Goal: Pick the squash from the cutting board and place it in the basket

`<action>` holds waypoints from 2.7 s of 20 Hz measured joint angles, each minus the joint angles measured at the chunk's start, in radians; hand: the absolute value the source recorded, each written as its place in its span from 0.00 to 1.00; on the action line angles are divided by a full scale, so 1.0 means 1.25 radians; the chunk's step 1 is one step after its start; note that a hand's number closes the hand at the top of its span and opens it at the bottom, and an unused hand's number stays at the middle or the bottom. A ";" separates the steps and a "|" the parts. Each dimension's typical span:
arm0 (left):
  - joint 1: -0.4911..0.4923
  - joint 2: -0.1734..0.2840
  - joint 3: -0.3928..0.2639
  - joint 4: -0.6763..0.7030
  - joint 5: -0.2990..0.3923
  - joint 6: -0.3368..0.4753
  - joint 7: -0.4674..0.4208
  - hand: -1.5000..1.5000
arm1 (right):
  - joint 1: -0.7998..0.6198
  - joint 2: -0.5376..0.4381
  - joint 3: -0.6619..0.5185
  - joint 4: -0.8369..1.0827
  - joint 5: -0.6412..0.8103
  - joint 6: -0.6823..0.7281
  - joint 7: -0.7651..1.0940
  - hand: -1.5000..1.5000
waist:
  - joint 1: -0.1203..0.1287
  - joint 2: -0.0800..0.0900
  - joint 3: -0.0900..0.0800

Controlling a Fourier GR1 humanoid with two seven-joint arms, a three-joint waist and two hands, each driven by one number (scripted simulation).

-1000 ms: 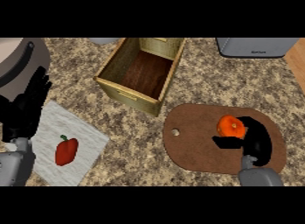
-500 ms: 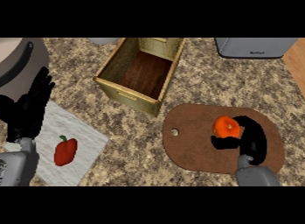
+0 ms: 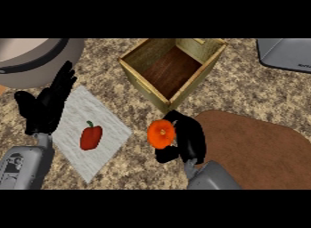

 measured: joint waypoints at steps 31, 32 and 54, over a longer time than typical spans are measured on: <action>-0.029 -0.007 0.012 0.079 -0.029 0.026 -0.023 0.50 | -0.822 0.001 0.137 0.182 -0.139 -0.379 0.312 1.00 | -0.046 -0.016 -0.006; -0.030 -0.008 0.012 0.079 -0.030 0.028 -0.023 0.50 | -0.847 0.001 0.133 0.207 -0.143 -0.380 0.318 1.00 | -0.047 -0.015 -0.006; -0.034 -0.007 0.024 0.059 -0.025 0.025 -0.020 0.50 | -1.048 0.006 0.142 0.635 -0.366 -0.357 0.304 1.00 | -0.047 0.003 -0.005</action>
